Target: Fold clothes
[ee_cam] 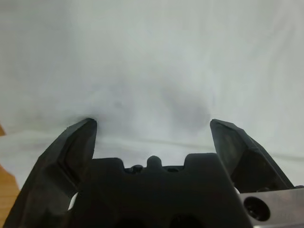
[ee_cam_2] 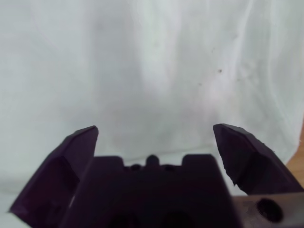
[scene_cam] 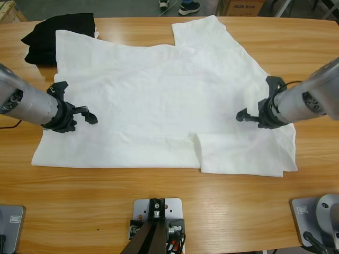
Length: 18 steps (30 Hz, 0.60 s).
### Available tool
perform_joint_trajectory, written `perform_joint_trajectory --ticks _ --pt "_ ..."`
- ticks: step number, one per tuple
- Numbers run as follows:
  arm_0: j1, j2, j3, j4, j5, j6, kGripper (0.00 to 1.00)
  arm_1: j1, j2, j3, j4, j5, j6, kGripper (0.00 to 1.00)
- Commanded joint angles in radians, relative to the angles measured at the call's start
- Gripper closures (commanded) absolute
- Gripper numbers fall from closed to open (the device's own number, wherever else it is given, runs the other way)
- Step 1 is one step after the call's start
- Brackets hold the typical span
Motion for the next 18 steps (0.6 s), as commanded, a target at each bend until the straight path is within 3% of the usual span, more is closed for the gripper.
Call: perform_joint_trajectory --ticks 1,9,18 --pt "-0.027 0.056 0.113 -0.055 -0.008 -0.031 0.092 0.009 0.101 0.079 -0.071 -0.011 0.031 0.000" --pt "-0.031 -0.001 0.186 -0.033 -0.002 -0.032 0.096 0.019 0.030 0.087 0.050 0.030 0.074 0.000" --pt "-0.066 -0.048 0.169 0.111 0.000 -0.024 0.001 0.207 0.067 0.081 0.166 0.077 0.226 0.000"
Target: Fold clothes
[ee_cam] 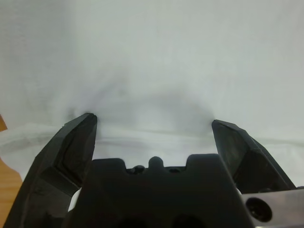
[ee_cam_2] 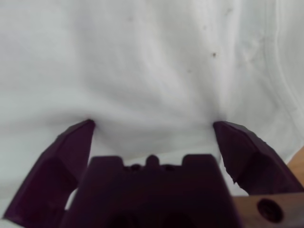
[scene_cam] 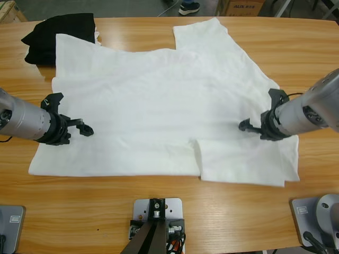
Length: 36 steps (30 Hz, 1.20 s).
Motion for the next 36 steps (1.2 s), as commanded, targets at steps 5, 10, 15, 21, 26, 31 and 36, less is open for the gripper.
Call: perform_joint_trajectory --ticks 5,10,15,21,26,31,36 --pt "-0.044 0.005 0.063 0.206 0.004 -0.003 0.000 0.132 0.058 0.055 0.085 0.043 0.088 0.000" --pt "-0.044 0.009 0.064 0.244 0.008 -0.040 0.000 0.132 0.034 0.044 0.132 0.043 0.080 0.000" --pt "-0.044 -0.022 0.064 0.248 0.011 -0.055 0.000 0.132 0.017 0.026 0.189 0.060 0.092 0.000" --pt "0.005 -0.303 -0.122 0.404 0.044 -0.021 0.000 0.111 -0.225 -0.207 0.418 -0.039 -0.147 0.000" --pt "0.213 -0.353 -0.345 0.517 0.038 0.103 0.011 -0.123 -0.269 -0.491 0.462 0.039 -0.450 0.000" --pt "0.419 -0.214 -0.500 0.463 -0.077 0.241 0.048 -0.312 -0.148 -0.626 0.357 0.194 -0.669 0.000" --pt "0.655 -0.014 -0.615 0.468 -0.402 0.484 0.103 -0.496 0.005 -0.754 0.332 0.486 -0.847 0.000"
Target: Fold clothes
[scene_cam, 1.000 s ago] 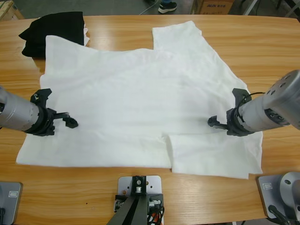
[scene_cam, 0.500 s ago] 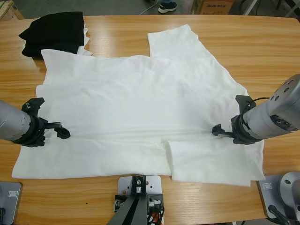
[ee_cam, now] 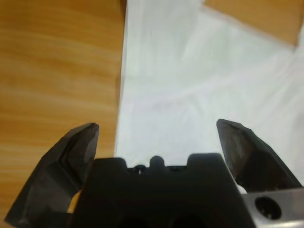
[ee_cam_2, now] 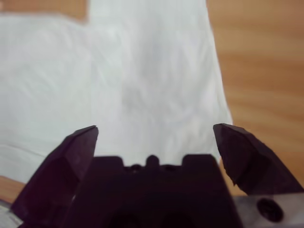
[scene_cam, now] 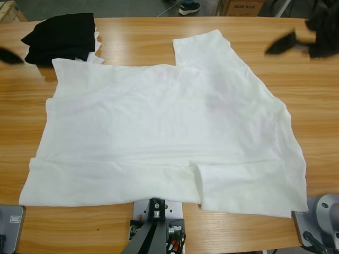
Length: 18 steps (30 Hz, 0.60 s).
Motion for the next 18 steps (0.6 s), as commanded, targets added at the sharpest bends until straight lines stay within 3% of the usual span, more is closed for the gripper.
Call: perform_joint_trajectory --ticks 1,3,6,12,18 --pt "0.318 0.314 -0.136 -0.013 -0.404 0.332 0.106 -0.233 0.241 -0.161 -0.045 0.325 -0.226 0.000" --pt "0.389 0.399 -0.139 -0.014 -0.483 0.453 0.132 -0.238 0.279 -0.180 -0.044 0.325 -0.228 0.000" --pt "0.442 0.488 -0.161 -0.014 -0.495 0.630 0.188 -0.241 0.341 -0.198 -0.045 0.326 -0.229 0.000" --pt "0.465 0.619 -0.241 -0.016 -0.509 0.898 0.184 -0.261 0.429 -0.241 -0.044 0.326 -0.229 0.000" --pt "0.461 0.687 -0.301 -0.020 -0.532 1.018 0.161 -0.274 0.472 -0.247 -0.043 0.326 -0.233 0.000"
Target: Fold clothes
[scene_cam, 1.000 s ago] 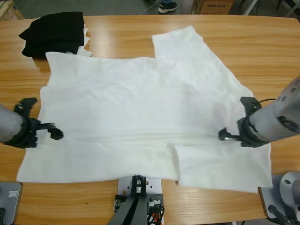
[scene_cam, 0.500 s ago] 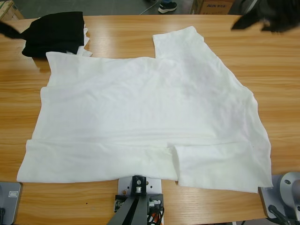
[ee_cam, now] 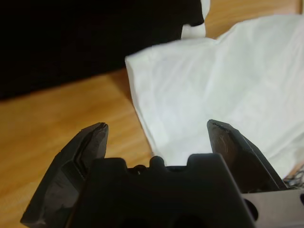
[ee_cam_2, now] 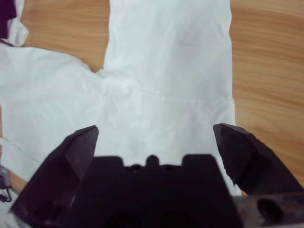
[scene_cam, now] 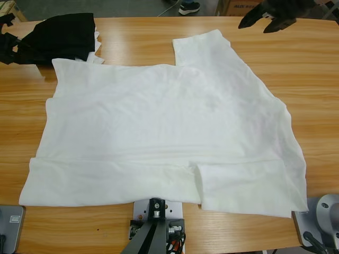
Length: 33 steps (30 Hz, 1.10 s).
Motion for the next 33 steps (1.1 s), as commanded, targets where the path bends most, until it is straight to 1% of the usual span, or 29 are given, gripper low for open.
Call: perform_joint_trajectory --ticks 1,6,10,13,16,19,24,27,29,31,33 --pt "0.007 0.151 -0.068 -0.016 -0.043 0.138 0.161 -0.033 0.104 -0.011 -0.003 0.017 -0.019 0.000" --pt "-0.003 0.199 -0.068 -0.044 -0.088 0.162 0.161 -0.035 0.125 -0.034 0.002 0.013 -0.019 0.000" --pt "-0.022 0.235 -0.069 -0.063 -0.087 0.162 0.151 -0.037 0.143 -0.059 0.006 0.010 -0.019 0.000" --pt "-0.023 0.243 -0.077 -0.065 -0.087 0.156 0.105 -0.040 0.143 -0.057 0.009 0.008 -0.027 0.000" --pt "-0.024 0.249 -0.089 -0.065 -0.084 0.151 0.099 -0.040 0.147 -0.058 0.009 0.010 -0.034 0.000" --pt "-0.026 0.266 -0.109 -0.069 -0.070 0.120 0.001 -0.040 0.155 -0.060 0.007 0.010 -0.035 0.000" --pt "-0.047 0.268 -0.114 -0.068 -0.105 0.109 0.000 -0.040 0.166 -0.065 0.006 0.013 -0.035 0.000" --pt "-0.050 0.271 -0.115 -0.067 -0.108 0.106 0.015 -0.040 0.165 -0.065 0.006 0.014 -0.035 0.000" --pt "-0.052 0.271 -0.115 -0.067 -0.109 0.106 0.089 -0.040 0.163 -0.065 0.007 0.014 -0.035 0.000" --pt "-0.058 0.271 -0.115 -0.067 -0.107 0.107 0.115 -0.040 0.163 -0.067 0.006 0.014 -0.035 0.000" --pt "-0.059 0.270 -0.114 -0.066 -0.107 0.106 0.216 -0.040 0.163 -0.067 0.007 0.014 -0.035 0.000"
